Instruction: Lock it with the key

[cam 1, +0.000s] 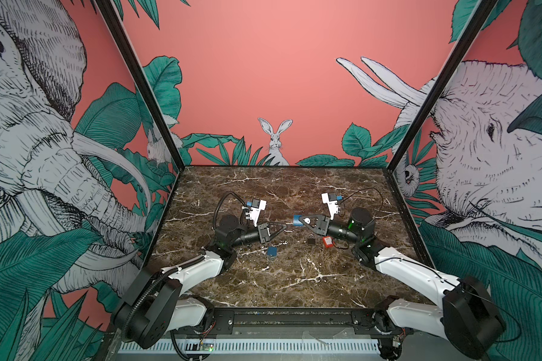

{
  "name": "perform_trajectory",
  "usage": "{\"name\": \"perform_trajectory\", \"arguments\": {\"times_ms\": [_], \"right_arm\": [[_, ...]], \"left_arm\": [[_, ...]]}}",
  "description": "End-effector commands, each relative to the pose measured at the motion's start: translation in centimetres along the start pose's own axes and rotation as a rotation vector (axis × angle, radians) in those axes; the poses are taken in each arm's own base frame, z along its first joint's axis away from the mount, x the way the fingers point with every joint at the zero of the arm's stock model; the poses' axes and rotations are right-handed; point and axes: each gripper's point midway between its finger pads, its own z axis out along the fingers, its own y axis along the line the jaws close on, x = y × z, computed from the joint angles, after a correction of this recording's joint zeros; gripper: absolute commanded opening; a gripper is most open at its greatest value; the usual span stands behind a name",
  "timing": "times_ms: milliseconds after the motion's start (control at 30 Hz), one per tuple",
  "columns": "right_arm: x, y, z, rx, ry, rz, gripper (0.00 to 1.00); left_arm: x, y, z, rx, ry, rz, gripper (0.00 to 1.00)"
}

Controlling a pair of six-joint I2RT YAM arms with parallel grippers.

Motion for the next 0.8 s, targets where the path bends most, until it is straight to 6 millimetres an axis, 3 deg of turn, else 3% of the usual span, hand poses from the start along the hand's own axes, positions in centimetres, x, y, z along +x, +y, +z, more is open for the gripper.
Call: {"name": "perform_trajectory", "arguments": {"times_ms": [0,200,533,767], "right_arm": [[-1.3,0.6,-1.0,0.001,-0.04,-0.055,0.43],[-1.6,-1.3,-3.3,0.148,-0.06,-0.143,0.53],[-0.6,2.8,-4.2,-0.01,-0.016,-0.385,0.48],[-0.6,3.1,-4.5,-0.01,-0.037,-0.545,0.47]], "left_arm": [[-1.2,-1.8,-0.3,0.054,-0.052,0.044,0.0],[-1.3,-1.8,-0.2,0.051,-0.053,0.029,0.0],[-2.3,-3.1,0.2,0.12,-0.066,-0.003,0.0],[-2.6,-4.2,0.2,0.178,-0.061,-0.025,0.0]]}}
